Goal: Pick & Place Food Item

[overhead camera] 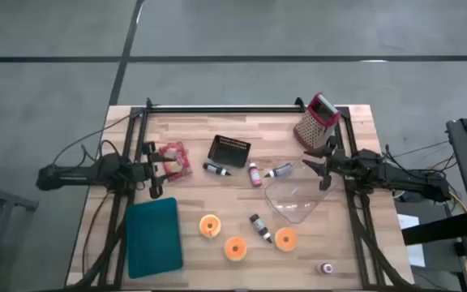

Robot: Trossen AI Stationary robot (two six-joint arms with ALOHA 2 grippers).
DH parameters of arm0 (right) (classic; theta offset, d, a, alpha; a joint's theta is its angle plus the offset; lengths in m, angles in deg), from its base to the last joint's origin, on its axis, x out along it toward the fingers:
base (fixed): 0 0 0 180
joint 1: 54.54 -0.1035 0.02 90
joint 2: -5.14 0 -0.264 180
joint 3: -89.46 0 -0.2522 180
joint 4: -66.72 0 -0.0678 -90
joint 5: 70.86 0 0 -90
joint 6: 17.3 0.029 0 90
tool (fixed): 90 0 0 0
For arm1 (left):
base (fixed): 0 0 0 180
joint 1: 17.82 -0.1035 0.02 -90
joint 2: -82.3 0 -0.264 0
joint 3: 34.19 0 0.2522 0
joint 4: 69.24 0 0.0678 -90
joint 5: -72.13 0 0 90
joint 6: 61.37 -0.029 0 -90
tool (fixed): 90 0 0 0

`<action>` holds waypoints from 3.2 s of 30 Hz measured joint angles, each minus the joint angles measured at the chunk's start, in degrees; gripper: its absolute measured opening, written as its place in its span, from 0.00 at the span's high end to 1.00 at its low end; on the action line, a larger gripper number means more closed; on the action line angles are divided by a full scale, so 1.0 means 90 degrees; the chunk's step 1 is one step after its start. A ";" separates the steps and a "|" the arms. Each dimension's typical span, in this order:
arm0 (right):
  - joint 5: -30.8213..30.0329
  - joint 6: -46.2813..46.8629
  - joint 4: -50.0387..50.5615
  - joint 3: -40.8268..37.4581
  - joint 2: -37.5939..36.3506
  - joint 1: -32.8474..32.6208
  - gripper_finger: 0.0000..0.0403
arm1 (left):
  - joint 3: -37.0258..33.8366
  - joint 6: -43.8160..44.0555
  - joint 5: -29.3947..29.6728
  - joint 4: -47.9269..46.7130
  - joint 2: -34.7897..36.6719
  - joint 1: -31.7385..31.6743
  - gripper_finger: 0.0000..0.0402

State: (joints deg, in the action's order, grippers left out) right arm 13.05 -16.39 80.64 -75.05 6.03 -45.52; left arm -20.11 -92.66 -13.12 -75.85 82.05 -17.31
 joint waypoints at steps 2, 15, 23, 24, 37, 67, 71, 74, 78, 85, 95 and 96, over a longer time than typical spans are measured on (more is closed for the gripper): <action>0.0000 0.0014 0.0000 -0.0001 0.0001 0.0000 0.65 | -0.0002 0.0000 -0.0001 0.0000 0.0000 0.0002 0.50; 0.0000 0.0000 0.0000 -0.0001 0.0000 0.0000 0.65 | -0.0001 -0.0001 -0.0001 0.0000 0.0000 0.0000 0.50; 0.0000 0.0010 0.0000 -0.0001 0.0002 0.0000 0.65 | -0.0002 0.0000 0.0000 0.0000 0.0000 0.0002 0.50; 0.0000 0.0000 0.0002 0.0001 0.0002 0.0000 0.65 | -0.0001 0.0000 -0.0001 0.0000 0.0000 0.0000 0.50; 0.0000 0.0015 0.0000 0.0000 0.0001 0.0000 0.65 | -0.0002 0.0000 -0.0002 0.0000 0.0000 0.0002 0.50; 0.0000 0.0003 0.0002 -0.0001 0.0000 0.0002 0.65 | 0.0000 0.0000 -0.0001 0.0000 0.0000 0.0002 0.50; 0.0000 0.0012 0.0000 0.0001 0.0002 0.0000 0.65 | -0.0002 0.0000 -0.0002 0.0000 0.0000 0.0000 0.50; 0.0000 0.0004 0.0000 -0.0001 0.0002 0.0002 0.65 | -0.0002 0.0000 0.0000 0.0000 0.0000 0.0002 0.50; 0.0001 0.0000 0.0001 -0.0001 0.0000 0.0001 0.65 | -0.0002 0.0000 -0.0001 0.0000 0.0000 0.0001 0.50; 0.0000 -0.1013 -0.0057 -0.0001 0.0002 0.0000 0.65 | -0.0001 0.0000 -0.0001 0.0000 0.0000 0.0002 0.50; 0.0010 0.0154 -0.0289 0.0000 0.0002 0.0000 0.65 | -0.0002 0.0000 -0.0002 0.0000 0.0000 0.0001 0.50; 0.0010 0.0413 -0.0292 -0.0001 0.0002 0.0002 0.65 | -0.0001 0.0000 -0.0001 0.0000 0.0000 0.0001 0.50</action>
State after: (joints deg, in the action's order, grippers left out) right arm 13.14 -12.67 78.02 -75.06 6.05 -45.50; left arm -20.12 -92.66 -13.13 -75.85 82.05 -17.30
